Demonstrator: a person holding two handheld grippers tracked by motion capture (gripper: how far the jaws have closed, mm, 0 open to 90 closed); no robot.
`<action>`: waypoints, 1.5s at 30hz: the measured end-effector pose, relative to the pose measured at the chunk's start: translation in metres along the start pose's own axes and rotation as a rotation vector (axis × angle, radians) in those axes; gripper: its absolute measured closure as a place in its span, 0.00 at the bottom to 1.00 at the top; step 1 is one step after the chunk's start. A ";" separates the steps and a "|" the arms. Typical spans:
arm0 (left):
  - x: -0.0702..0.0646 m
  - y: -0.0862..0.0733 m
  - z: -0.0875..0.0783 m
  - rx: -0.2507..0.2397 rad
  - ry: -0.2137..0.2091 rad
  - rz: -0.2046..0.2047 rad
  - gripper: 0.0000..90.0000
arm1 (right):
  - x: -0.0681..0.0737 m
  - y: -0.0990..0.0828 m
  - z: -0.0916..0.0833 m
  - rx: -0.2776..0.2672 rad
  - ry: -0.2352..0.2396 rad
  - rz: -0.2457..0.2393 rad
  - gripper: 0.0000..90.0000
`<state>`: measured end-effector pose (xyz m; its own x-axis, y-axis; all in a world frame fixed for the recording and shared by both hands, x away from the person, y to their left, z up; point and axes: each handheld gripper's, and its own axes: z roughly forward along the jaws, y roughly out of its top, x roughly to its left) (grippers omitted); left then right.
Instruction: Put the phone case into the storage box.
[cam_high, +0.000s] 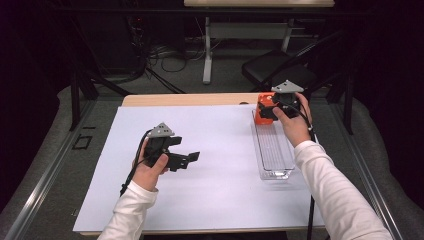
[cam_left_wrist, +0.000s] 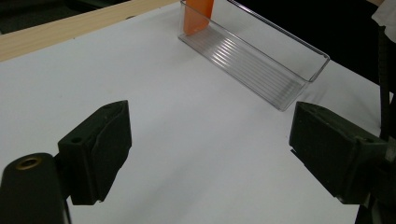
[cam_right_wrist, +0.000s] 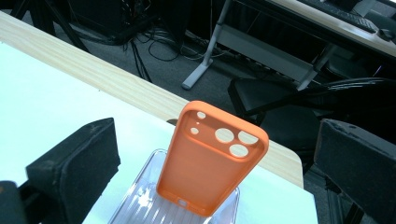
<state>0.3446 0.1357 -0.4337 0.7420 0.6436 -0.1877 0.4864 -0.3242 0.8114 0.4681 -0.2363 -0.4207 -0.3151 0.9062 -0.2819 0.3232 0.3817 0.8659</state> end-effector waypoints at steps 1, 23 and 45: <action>0.000 0.000 0.000 -0.001 0.000 -0.001 0.15 | 0.001 0.000 0.000 0.001 0.000 0.000 0.00; 0.003 0.002 0.001 -0.004 -0.003 -0.007 0.15 | 0.018 0.004 -0.013 -0.004 0.139 0.043 0.00; 0.006 0.003 0.000 -0.011 0.004 -0.010 0.15 | 0.038 0.005 -0.022 -0.024 0.196 0.014 0.00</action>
<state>0.3506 0.1390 -0.4323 0.7353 0.6495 -0.1939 0.4886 -0.3096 0.8157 0.4386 -0.2041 -0.4183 -0.4794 0.8576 -0.1860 0.3085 0.3631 0.8792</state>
